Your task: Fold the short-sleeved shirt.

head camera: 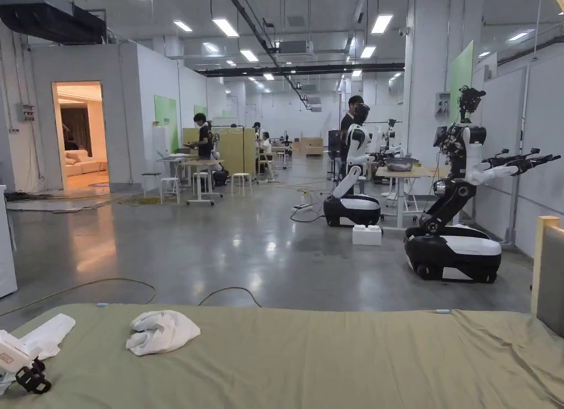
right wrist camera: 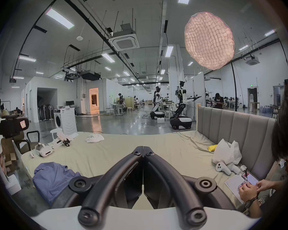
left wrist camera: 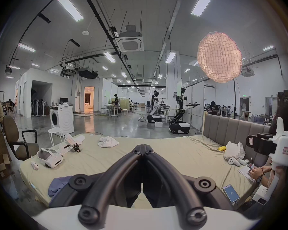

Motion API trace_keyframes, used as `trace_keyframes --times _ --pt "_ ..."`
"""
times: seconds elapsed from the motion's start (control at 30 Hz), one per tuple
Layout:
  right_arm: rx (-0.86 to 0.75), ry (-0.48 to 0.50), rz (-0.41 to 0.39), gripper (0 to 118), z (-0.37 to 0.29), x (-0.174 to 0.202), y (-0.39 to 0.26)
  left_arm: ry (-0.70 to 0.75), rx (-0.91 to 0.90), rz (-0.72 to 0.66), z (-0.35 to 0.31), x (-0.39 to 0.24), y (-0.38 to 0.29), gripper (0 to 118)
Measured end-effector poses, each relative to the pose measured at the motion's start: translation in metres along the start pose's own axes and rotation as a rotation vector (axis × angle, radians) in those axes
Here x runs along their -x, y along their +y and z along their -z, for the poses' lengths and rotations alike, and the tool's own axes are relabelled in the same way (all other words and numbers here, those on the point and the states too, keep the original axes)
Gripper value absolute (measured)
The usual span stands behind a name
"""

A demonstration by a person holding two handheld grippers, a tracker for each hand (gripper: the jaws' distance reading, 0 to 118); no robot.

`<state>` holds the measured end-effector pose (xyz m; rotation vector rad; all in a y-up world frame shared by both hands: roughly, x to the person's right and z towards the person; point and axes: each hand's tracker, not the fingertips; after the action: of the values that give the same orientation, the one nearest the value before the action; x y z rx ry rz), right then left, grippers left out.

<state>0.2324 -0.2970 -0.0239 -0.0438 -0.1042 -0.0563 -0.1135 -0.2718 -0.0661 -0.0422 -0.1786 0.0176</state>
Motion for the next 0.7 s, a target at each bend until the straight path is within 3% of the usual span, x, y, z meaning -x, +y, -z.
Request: trace_keyframes --times 0.7 --pt "0.025 -0.035 -0.046 0 0.0012 -0.0014 -0.004 0.024 0.041 -0.009 0.0081 0.0029 -0.0059 0"
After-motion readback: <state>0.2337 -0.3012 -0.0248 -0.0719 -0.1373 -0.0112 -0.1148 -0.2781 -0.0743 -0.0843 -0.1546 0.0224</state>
